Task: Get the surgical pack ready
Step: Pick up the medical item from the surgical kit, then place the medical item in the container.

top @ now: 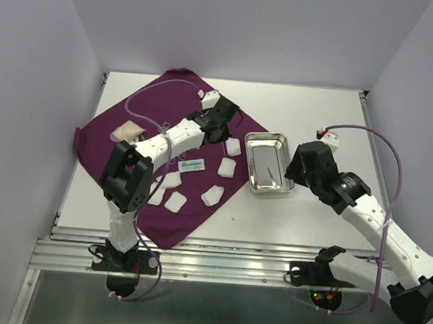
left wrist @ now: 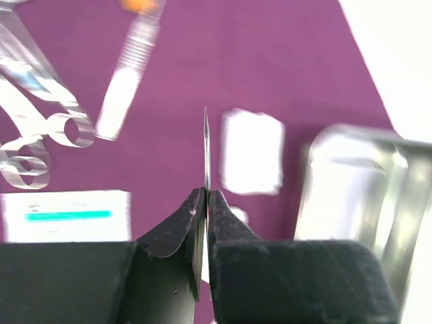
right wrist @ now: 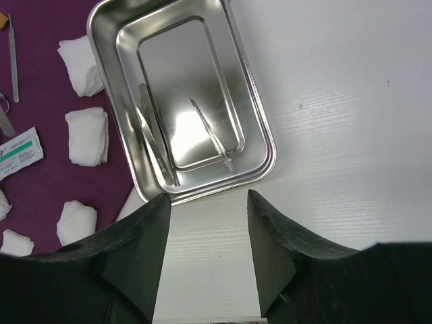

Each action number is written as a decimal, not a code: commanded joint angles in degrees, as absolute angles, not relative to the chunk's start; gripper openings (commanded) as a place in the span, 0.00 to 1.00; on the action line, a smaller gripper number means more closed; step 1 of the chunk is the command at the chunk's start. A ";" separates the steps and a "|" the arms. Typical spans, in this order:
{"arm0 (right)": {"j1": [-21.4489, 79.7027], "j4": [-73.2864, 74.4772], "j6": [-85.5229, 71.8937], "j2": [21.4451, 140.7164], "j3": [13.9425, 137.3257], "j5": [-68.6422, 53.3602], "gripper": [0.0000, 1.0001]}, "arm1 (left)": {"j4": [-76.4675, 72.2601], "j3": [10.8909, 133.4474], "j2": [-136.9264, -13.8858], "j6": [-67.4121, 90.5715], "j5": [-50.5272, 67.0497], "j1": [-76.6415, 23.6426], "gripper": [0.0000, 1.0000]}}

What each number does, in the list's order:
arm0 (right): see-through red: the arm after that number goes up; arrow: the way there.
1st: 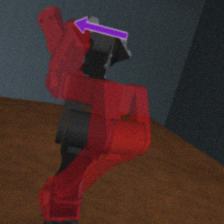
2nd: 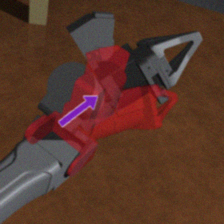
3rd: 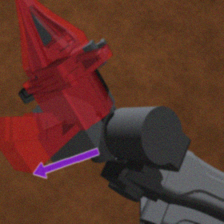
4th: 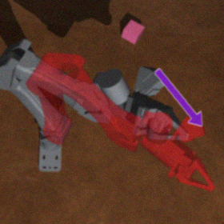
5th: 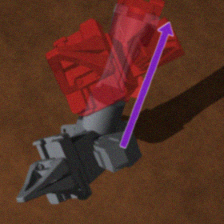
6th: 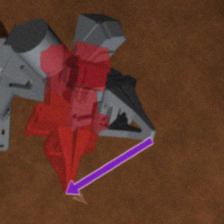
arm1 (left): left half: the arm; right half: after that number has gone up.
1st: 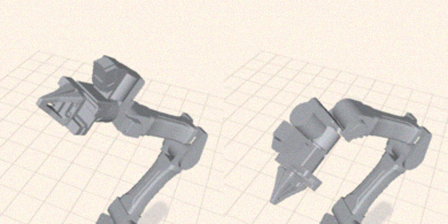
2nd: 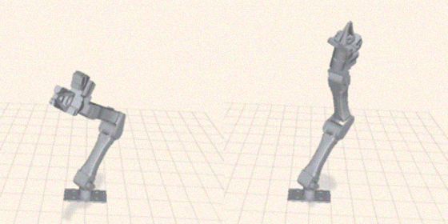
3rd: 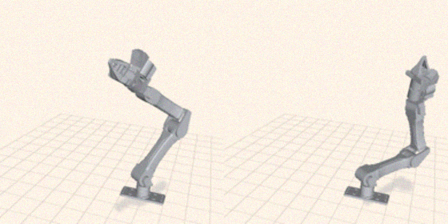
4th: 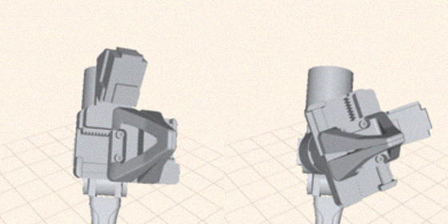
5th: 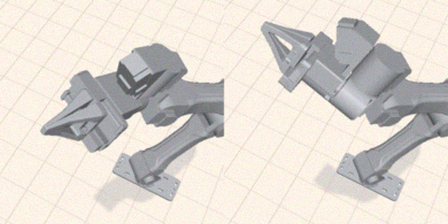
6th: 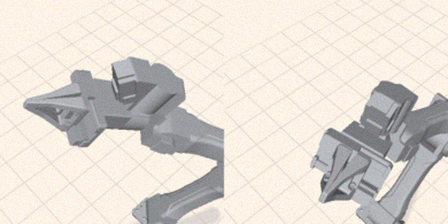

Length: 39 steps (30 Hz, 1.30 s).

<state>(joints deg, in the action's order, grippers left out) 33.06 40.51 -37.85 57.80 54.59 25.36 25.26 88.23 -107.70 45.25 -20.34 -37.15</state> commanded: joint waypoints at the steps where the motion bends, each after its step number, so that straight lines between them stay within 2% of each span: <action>1: 33.31 40.51 -39.72 54.24 55.46 30.14 0.55 | 22.94 90.44 -106.52 43.77 -14.34 -41.56 0.11; 16: 33.31 43.68 -41.48 50.19 54.84 32.17 0.55 | 19.86 97.64 -116.27 47.29 -11.78 -52.47 0.12; 20: 33.31 43.94 -41.66 49.57 54.67 32.34 0.55 | 18.90 98.35 -118.21 48.25 -12.57 -53.35 0.25; 21: 33.31 43.95 -41.66 49.57 54.67 32.34 0.55 | 18.64 98.52 -119.00 48.51 -12.48 -53.35 0.33; 25: 33.31 44.30 -41.66 49.48 54.67 32.61 0.56 | 19.60 100.37 -120.50 48.17 -12.92 -53.44 0.55; 27: 33.31 44.56 -41.66 49.31 54.58 32.69 0.56 | 20.39 101.25 -120.32 47.64 -13.79 -53.44 0.58; 32: 33.31 44.56 -41.66 49.22 54.49 32.87 0.56 | 22.58 102.57 -116.99 44.92 -19.58 -53.18 0.57; 34: 33.31 44.65 -41.57 49.31 54.49 32.87 0.61 | 23.55 102.83 -115.76 43.25 -21.18 -52.39 0.56; 39: 33.31 43.95 -41.57 49.66 54.23 32.61 0.66 | 22.15 99.67 -111.02 34.02 -19.86 -48.35 0.55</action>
<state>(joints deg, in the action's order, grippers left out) 33.06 44.58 -40.97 50.22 54.57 31.14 22.26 99.92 -119.11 41.06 -17.26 -51.62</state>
